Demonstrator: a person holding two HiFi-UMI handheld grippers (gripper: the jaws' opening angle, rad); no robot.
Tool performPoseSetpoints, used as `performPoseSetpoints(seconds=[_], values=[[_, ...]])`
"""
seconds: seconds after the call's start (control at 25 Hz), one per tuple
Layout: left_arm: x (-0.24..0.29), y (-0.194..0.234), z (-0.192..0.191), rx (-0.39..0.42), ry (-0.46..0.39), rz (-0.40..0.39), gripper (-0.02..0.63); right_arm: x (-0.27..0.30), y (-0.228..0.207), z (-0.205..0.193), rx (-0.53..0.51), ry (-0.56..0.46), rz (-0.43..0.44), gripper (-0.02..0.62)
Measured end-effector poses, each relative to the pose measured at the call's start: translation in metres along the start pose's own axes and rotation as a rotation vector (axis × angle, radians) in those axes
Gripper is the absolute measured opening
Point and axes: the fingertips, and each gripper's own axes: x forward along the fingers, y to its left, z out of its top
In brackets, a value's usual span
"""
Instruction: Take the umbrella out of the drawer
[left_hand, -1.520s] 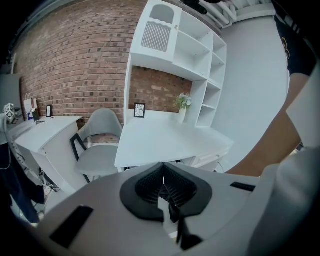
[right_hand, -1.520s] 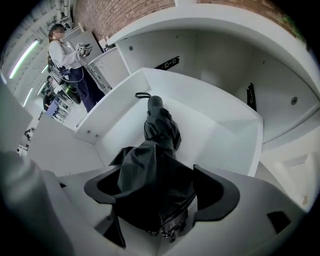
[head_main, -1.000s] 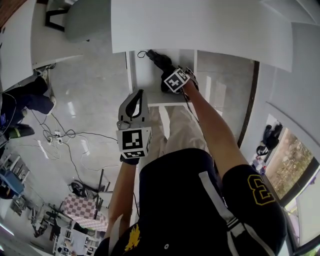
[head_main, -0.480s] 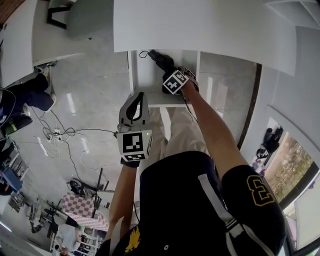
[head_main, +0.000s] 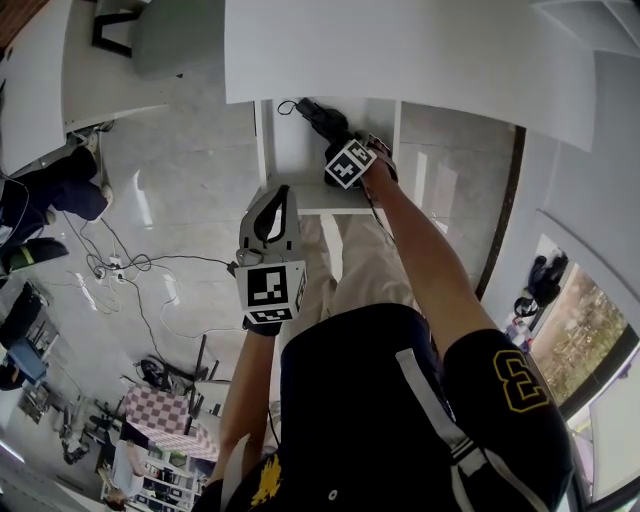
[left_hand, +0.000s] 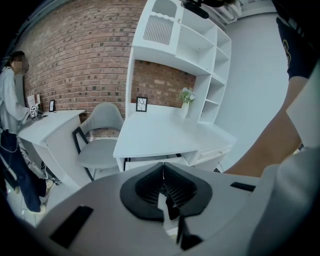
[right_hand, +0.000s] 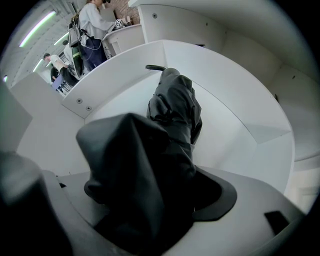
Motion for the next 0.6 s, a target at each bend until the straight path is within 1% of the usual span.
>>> performPoseSetpoints(seconds=[0.6], values=[[0.0000,-0.0032,0.0006,-0.004,-0.010,0.006,0.020,0.0005,-0.0001,-0.0016,-0.012,0.006,-0.006,0.413]])
